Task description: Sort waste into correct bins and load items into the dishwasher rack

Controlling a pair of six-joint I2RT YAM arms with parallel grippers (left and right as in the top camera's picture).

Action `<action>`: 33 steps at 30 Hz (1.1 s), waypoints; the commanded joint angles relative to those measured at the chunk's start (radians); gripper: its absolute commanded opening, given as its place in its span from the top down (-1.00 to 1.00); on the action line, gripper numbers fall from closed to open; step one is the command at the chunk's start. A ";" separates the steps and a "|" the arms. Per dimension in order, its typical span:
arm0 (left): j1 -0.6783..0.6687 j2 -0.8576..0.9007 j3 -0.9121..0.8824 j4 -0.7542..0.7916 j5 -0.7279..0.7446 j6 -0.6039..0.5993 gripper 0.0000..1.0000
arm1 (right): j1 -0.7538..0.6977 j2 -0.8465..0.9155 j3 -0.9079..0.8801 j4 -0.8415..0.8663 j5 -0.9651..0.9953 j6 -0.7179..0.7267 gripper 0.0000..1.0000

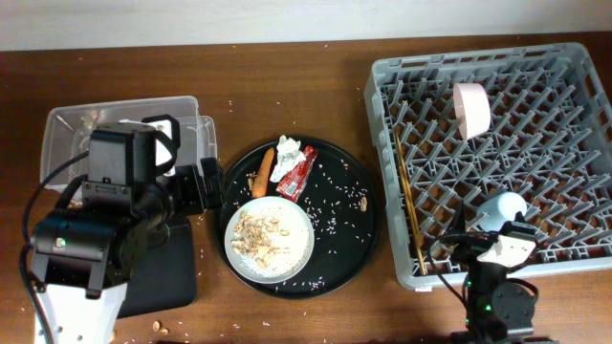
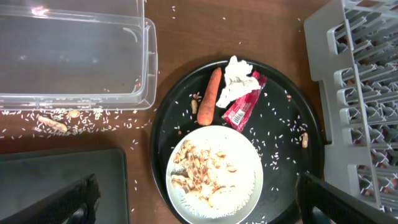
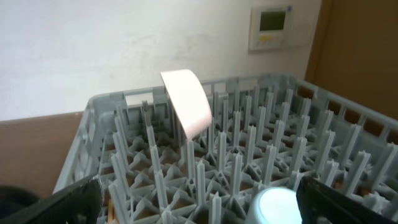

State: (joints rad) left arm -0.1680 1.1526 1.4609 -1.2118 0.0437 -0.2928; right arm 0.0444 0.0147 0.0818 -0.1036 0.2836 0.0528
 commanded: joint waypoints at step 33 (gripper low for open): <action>-0.049 0.158 -0.013 0.167 0.136 -0.005 -0.98 | -0.006 -0.008 -0.076 0.049 -0.010 0.007 -0.97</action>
State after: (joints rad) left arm -0.1761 1.1851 1.4605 -1.0607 0.1280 -0.2951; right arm 0.0444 0.0139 0.0135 -0.0513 0.2790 0.0525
